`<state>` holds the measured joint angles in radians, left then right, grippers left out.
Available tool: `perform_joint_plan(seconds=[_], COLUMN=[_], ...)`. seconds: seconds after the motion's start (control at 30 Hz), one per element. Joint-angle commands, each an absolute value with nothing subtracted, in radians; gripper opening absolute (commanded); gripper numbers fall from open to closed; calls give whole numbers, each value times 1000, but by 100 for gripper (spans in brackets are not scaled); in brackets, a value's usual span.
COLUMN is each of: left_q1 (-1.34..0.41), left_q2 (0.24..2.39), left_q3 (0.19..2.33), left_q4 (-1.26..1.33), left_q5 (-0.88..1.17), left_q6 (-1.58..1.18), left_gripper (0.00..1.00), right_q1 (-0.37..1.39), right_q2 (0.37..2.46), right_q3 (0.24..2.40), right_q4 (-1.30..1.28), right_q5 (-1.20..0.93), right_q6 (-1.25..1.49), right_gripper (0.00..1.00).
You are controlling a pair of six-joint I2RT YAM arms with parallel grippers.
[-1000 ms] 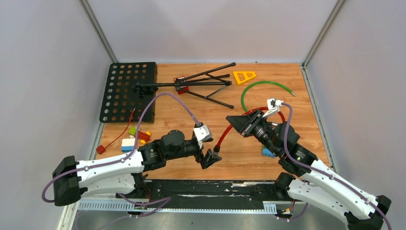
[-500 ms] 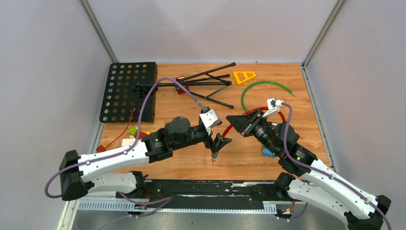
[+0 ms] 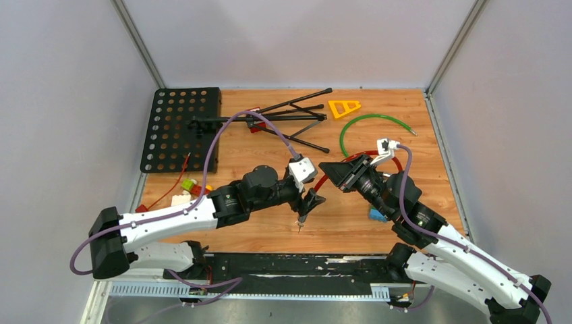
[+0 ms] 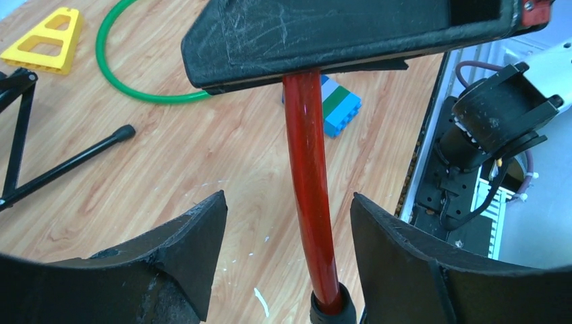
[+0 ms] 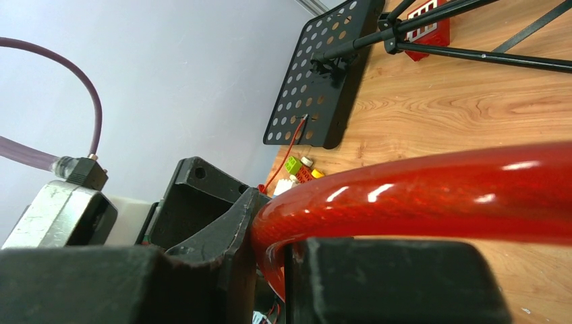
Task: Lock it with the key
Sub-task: Pick up the lock from the center of the board.
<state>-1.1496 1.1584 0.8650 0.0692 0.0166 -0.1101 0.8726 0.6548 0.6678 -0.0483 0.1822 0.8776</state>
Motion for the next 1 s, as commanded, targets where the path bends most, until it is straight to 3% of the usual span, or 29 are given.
perform_joint_plan(seconds=[0.0,0.1,0.2,0.33,0.4,0.67,0.7,0.83,0.97], left_q1=[-1146,-1146,-1147,-1147,-1146,-1147,-1147,-1146,-1146], left_q2=[1172,1173,1175,1178,1182,1173,1165,1125,1092], left_q3=[881,876,875,874,881,883,878,858,854], left_q4=[78,81,83,93,80,46,49,87,77], left_q5=[15,14,5,-40,-83,-190,-200,-171,-188], left_q6=[-135,-148,-157,-181,-202,-218,-215,-170,-140], left_gripper=[73,66,51,15,2,0,0,0,0], right_q1=[870,869,870,870,869,870,870,870,870], right_q2=[640,638,637,637,636,637,639,646,634], right_q3=[675,677,676,675,675,678,680,704,730], right_q4=[6,5,5,4,4,-33,-34,-65,-109], right_q5=[198,198,199,201,202,207,200,186,181], right_q6=[876,872,871,875,875,874,870,846,815], right_gripper=[0,0,0,0,0,3,6,34,50])
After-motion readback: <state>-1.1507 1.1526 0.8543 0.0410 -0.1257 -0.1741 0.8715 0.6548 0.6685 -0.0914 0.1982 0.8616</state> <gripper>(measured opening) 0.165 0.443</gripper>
